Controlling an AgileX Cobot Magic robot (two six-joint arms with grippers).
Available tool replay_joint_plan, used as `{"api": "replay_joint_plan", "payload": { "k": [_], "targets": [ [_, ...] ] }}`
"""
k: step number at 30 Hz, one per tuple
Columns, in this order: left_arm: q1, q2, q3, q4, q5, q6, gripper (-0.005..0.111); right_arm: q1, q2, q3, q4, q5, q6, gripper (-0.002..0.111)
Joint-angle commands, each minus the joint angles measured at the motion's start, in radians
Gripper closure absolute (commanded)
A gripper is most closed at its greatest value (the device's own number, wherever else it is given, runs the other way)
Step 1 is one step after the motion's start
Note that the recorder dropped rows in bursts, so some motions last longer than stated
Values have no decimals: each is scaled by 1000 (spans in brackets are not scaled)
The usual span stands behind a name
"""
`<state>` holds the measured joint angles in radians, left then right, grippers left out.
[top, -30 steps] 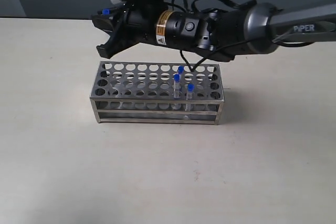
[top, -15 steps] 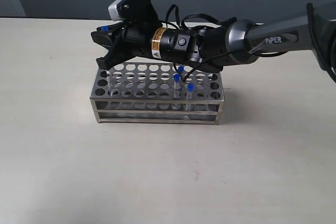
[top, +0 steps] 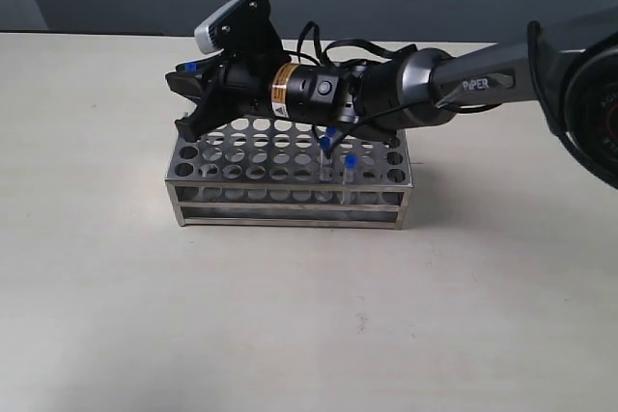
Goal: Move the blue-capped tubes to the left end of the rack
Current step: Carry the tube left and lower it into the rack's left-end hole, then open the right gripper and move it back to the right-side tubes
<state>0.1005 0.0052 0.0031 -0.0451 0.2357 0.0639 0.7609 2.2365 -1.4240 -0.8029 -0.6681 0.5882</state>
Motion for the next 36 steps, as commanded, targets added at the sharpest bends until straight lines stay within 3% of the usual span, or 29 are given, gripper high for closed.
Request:
{"api": "replay_joint_plan", "payload": {
  "k": [1,16,23,31,36],
  "targets": [
    [-4,-5,-3,1,-5,0,106,-2,28,-42,-41,9,43,108],
    [-4,-5,-3,1,-5,0,106,-2,81,-49,-113,32,95,107],
    [-4,-5,-3,1,-5,0,106,-2,81,-49,-113,32,103,61],
    [-4,-5,-3,1,-5,0,106,-4,-18,-49,-113,57,107,60],
    [-4,-5,-3,1,-5,0,106,-4,-188,-46,-118,375,163,60]
  ]
}}
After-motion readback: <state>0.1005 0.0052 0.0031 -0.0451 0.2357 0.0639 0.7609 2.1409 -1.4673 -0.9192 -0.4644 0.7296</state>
